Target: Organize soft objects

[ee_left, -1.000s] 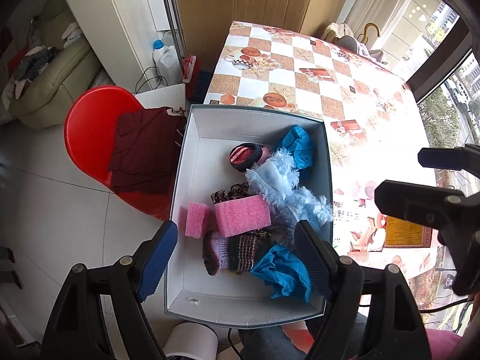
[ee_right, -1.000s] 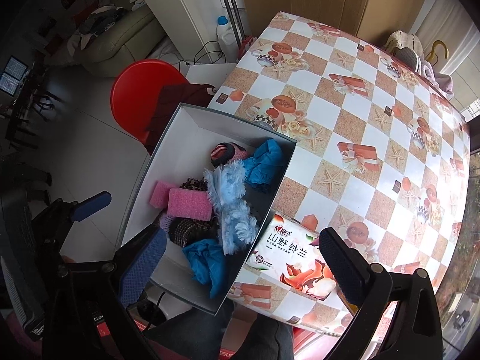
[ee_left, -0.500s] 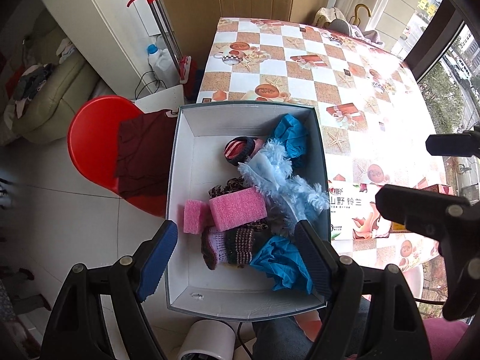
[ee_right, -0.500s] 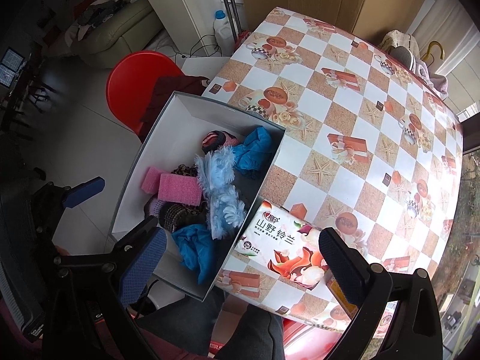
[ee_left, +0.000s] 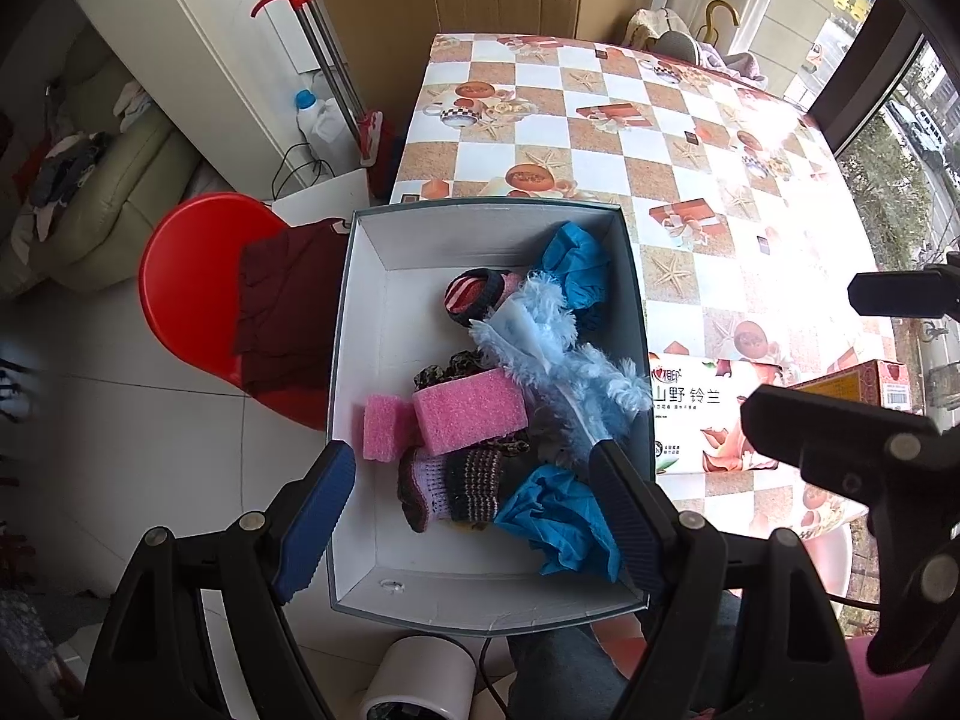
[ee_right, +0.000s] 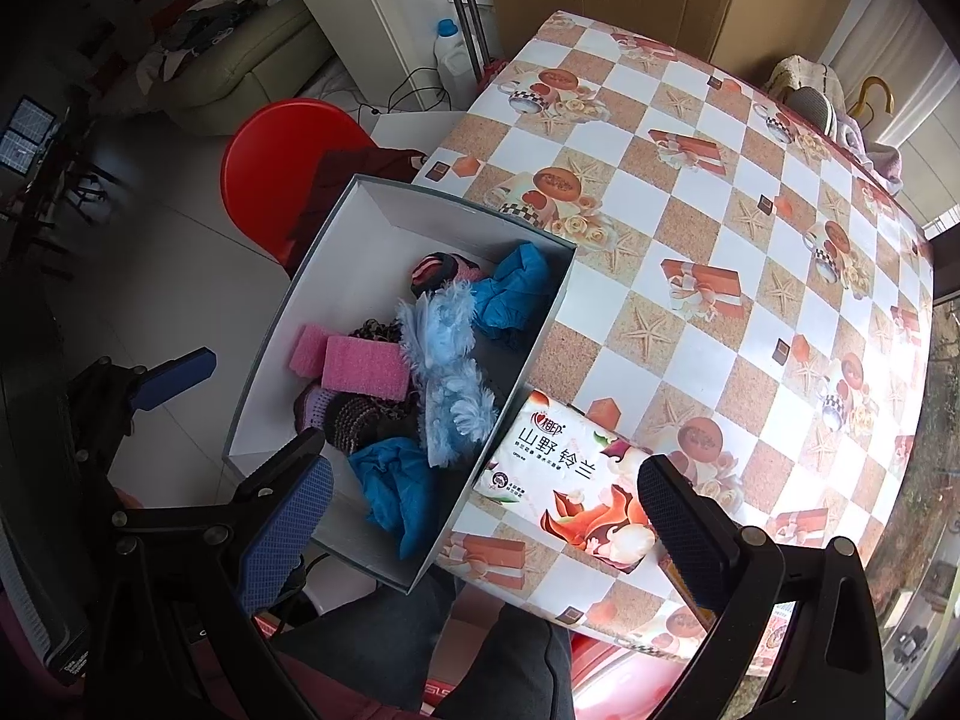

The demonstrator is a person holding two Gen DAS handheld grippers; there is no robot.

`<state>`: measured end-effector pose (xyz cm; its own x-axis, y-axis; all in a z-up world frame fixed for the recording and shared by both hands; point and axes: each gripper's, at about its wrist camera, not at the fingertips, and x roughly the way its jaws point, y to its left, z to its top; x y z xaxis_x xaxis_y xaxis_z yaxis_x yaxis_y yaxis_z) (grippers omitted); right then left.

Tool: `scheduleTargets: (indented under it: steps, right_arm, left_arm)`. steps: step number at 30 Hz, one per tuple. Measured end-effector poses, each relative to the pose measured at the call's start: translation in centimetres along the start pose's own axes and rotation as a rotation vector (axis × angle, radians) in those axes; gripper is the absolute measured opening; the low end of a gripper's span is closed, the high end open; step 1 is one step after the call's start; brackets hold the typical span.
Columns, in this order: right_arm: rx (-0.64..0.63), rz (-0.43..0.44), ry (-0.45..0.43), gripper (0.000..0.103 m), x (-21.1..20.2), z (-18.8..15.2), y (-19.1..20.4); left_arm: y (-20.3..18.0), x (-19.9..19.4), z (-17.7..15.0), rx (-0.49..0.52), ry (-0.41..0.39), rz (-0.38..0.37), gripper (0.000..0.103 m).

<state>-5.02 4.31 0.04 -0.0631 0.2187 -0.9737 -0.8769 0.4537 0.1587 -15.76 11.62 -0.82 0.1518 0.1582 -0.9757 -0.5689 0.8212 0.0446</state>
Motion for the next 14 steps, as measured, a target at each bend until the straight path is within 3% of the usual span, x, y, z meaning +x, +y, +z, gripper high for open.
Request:
scheduleTargets:
  steps: [9, 14]
  right_arm:
    - [0.010, -0.004, 0.002, 0.102, -0.1, -0.3, -0.3]
    - [0.019, 0.002, 0.007, 0.103, 0.0, -0.4, -0.5]
  left_arm:
    - [0.4, 0.0, -0.1, -0.031, -0.012, -0.003, 0.083]
    - [1.4, -0.9, -0.2, -0.073, -0.082, -0.086, 0.083]
